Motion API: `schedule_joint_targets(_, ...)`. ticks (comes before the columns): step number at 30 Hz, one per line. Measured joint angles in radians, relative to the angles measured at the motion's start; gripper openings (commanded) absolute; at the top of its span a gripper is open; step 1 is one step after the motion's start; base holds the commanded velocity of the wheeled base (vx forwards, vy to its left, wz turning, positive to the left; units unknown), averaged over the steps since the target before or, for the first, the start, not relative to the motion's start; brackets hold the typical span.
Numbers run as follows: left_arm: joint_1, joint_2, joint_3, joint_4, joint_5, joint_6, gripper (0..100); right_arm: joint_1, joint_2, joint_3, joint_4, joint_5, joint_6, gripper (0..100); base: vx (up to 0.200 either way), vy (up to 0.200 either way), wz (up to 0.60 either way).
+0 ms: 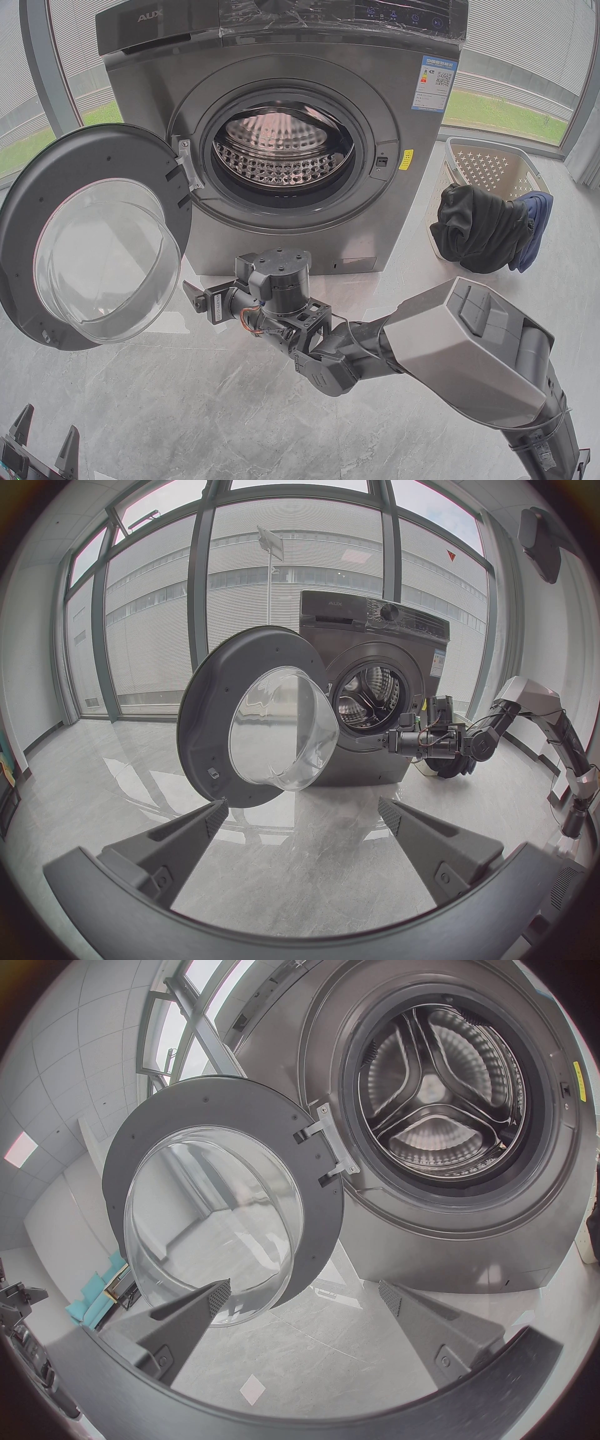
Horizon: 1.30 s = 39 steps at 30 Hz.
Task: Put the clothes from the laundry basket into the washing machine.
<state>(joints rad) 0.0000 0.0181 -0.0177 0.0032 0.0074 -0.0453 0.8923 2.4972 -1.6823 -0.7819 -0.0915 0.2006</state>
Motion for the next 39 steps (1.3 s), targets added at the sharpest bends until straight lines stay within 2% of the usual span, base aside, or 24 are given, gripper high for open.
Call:
schedule_joint_targets(7, 0.0, 0.0, 0.0, 0.0, 0.0, 0.0, 100, 0.014, 0.003, 0.0, -0.009, -0.019, 0.0, 100, 0.0, 0.0, 0.0)
schedule_joint_targets(12, 0.0, 0.0, 0.0, 0.0, 0.0, 0.0, 100, -0.001, -0.063, 0.081, -0.014, -0.029, -0.001, 100, 0.0, 0.0, 0.0)
schedule_joint_targets(16, 0.0, 0.0, 0.0, 0.0, 0.0, 0.0, 100, -0.036, -0.174, 0.227, -0.036, -0.036, -0.008, 100, 0.0, 0.0, 0.0)
schedule_joint_targets(27, 0.0, 0.0, 0.0, 0.0, 0.0, 0.0, 100, -0.183, -0.612, 0.76, -0.095, -0.044, -0.046, 100, 0.0, 0.0, 0.0)
schedule_joint_targets(34, 0.0, 0.0, 0.0, 0.0, 0.0, 0.0, 100, -0.341, -0.951, 1.055, -0.1, -0.042, -0.089, 100, 0.0, 0.0, 0.0)
schedule_joint_targets(39, 0.0, 0.0, 0.0, 0.0, 0.0, 0.0, 100, -0.463, -1.198, 1.229, -0.064, -0.038, -0.117, 100, 0.0, 0.0, 0.0)
